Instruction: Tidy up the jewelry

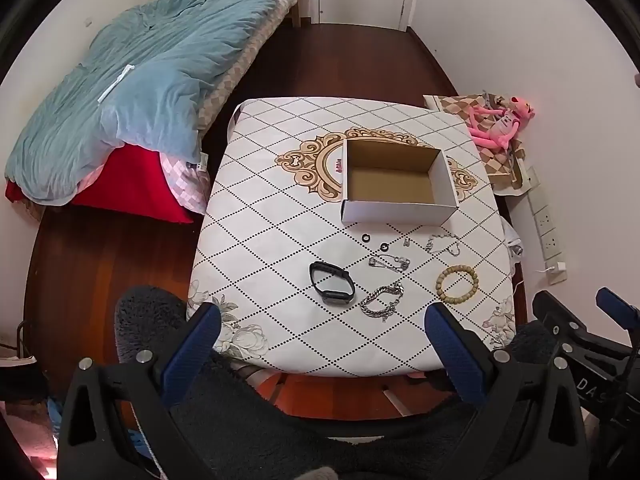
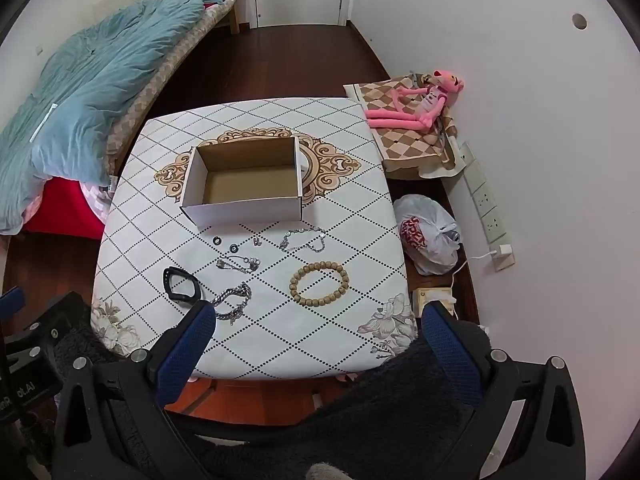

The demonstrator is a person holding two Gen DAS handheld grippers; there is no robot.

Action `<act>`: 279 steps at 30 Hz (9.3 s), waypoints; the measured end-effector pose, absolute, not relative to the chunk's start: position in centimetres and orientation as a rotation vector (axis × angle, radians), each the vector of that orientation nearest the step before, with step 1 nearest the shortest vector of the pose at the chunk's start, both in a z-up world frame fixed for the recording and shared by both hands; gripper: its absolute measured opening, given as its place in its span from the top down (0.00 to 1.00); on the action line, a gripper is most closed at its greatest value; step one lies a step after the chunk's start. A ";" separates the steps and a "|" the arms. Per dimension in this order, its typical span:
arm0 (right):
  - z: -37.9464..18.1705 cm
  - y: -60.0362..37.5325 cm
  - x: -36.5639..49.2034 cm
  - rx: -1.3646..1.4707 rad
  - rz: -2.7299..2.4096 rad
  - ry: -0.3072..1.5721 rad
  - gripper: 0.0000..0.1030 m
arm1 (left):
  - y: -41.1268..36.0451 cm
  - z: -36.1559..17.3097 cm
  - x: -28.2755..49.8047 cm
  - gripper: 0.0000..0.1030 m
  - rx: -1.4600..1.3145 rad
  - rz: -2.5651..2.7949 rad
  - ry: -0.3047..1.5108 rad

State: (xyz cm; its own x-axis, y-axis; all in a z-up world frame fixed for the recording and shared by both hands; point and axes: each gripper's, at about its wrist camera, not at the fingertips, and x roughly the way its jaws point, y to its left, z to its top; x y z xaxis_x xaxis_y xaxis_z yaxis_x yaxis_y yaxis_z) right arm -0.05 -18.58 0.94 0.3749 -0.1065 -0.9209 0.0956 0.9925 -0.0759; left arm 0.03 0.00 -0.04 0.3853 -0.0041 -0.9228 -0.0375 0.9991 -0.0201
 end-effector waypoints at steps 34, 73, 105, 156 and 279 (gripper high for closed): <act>1.8 -18.7 -0.3 -0.018 -0.138 1.164 0.00 | -0.7 0.2 -0.2 0.00 -0.023 0.015 1.167; 3.3 -19.8 -0.9 -0.013 -0.151 1.133 0.00 | -1.5 1.9 -0.7 0.00 -0.023 -0.003 1.147; 1.8 -20.8 0.8 0.010 -0.207 1.133 0.00 | -0.5 -0.5 1.8 0.00 -0.006 0.044 1.111; -21.4 -23.8 5.8 0.379 -0.168 1.486 0.90 | 2.8 -23.5 9.9 0.92 -0.014 0.060 1.425; -13.9 -19.4 22.7 0.001 0.010 1.304 0.07 | -1.3 -12.8 22.6 0.06 0.024 0.001 1.147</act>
State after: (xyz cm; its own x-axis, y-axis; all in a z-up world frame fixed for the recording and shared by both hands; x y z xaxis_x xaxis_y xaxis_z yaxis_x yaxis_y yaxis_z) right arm 22.73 -19.38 -13.90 0.2631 0.0077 -0.9647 -0.0066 1.0000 0.0062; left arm 22.60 -1.33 -12.78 0.4115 0.0134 -0.9113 0.0115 0.9997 0.0199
